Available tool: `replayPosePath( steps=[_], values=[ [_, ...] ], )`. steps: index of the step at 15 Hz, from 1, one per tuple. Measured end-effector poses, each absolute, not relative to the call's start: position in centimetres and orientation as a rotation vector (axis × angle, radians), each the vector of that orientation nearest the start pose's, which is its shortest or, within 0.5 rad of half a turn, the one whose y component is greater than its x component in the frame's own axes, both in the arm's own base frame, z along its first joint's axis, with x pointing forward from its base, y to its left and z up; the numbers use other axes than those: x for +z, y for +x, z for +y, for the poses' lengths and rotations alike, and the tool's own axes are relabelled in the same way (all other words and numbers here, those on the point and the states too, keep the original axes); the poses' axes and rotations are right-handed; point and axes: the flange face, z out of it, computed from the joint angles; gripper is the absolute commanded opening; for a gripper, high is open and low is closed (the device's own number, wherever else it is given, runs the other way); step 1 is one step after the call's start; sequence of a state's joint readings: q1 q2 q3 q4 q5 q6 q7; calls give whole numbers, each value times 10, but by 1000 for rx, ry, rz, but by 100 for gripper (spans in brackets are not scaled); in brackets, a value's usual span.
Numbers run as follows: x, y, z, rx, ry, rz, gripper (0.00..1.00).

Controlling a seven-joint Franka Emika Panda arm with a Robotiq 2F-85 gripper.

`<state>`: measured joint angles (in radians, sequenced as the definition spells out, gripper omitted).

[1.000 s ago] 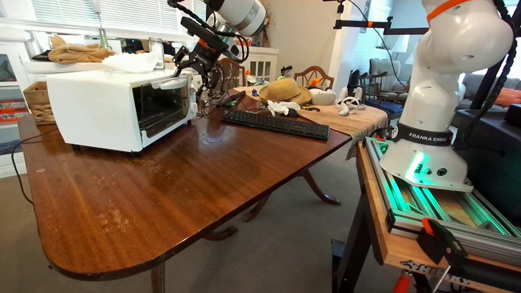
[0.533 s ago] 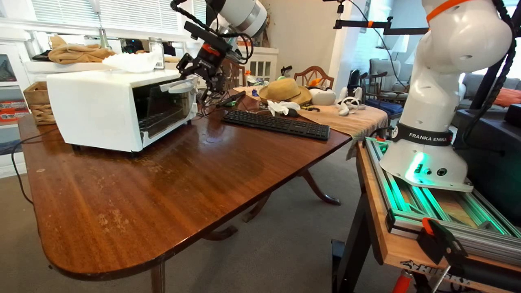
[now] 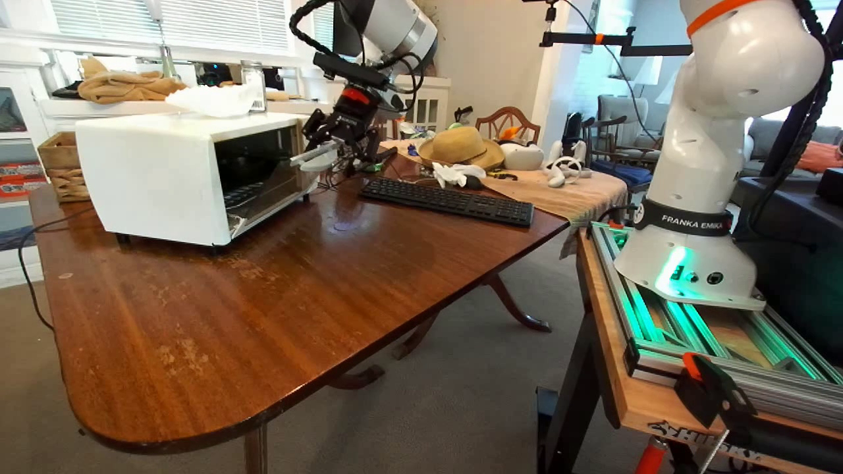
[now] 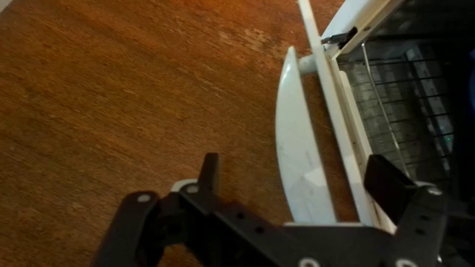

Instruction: Open the oven then pull out the tray

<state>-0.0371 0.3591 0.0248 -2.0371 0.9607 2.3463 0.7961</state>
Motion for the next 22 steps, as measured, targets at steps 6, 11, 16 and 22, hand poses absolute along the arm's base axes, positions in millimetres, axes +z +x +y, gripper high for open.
replayPosePath(
  steps=[6,11,16,22],
  values=[
    [193,579,-19,570,-1649,1844,100],
    [153,577,-26,668,-1474,1890,100],
    [174,581,-38,594,-1498,1739,100],
    [291,569,-22,503,-1795,1473,100]
  ],
)
